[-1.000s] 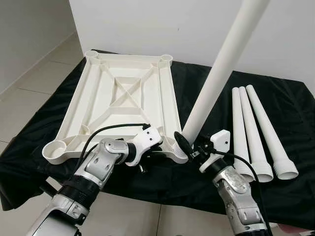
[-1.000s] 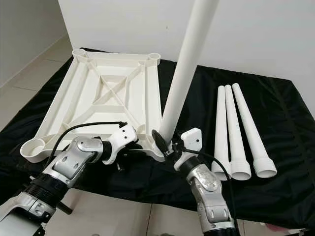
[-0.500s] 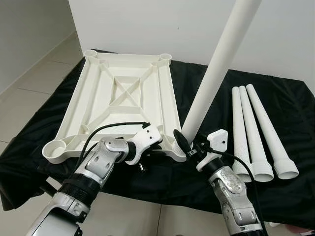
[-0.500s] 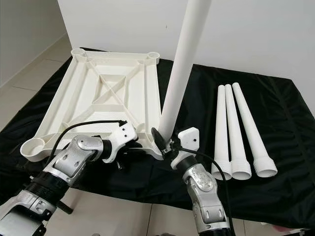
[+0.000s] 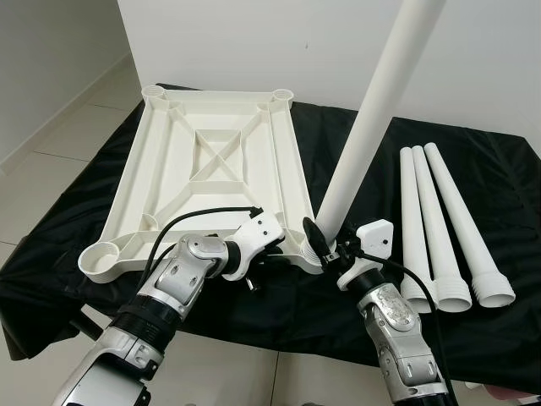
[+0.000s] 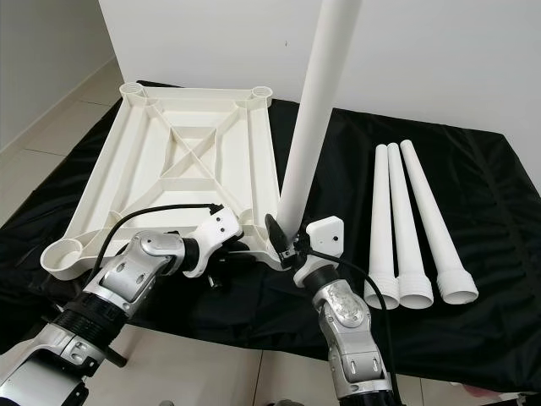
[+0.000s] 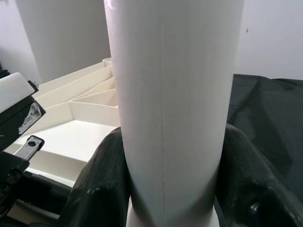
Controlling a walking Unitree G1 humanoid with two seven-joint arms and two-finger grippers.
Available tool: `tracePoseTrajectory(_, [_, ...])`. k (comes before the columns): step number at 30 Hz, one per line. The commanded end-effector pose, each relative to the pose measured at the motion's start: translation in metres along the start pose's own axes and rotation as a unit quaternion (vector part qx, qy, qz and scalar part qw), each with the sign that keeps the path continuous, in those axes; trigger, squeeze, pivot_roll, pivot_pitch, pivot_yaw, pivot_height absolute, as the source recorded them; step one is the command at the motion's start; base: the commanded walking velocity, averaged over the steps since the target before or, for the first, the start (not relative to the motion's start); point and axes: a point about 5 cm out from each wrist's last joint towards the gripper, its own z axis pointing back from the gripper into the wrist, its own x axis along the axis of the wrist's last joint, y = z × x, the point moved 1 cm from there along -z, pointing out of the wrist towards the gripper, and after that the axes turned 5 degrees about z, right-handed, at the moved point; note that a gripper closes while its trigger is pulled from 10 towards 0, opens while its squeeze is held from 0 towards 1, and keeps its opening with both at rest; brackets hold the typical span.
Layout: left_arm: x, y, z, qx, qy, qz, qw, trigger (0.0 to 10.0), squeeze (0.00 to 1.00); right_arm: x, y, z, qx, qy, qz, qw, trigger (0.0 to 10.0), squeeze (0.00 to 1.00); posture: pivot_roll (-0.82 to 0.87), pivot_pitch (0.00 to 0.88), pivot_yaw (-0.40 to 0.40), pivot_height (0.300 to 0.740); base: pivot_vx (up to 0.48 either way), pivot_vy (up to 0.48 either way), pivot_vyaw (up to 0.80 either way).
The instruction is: Building children table
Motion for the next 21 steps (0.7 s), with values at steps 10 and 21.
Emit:
tracePoseTrajectory(10, [0.019, 0.004, -0.003, 0.029, -0.040, 0.011, 0.999, 10.0, 0.00, -0.014, 0.001, -0.004, -0.031, 0.026, -0.006, 0.999, 10.0, 0.00, -0.07, 0.046, 0.013, 0.740, 0.000, 0.000, 0.00])
tracePoseTrajectory(21, [0.019, 0.008, -0.004, 0.057, -0.051, 0.044, 0.996, 10.0, 0.00, -0.020, 0.000, -0.012, -0.069, 0.034, -0.007, 0.997, 10.0, 0.00, -0.07, 0.034, 0.019, 0.740, 0.000, 0.000, 0.00])
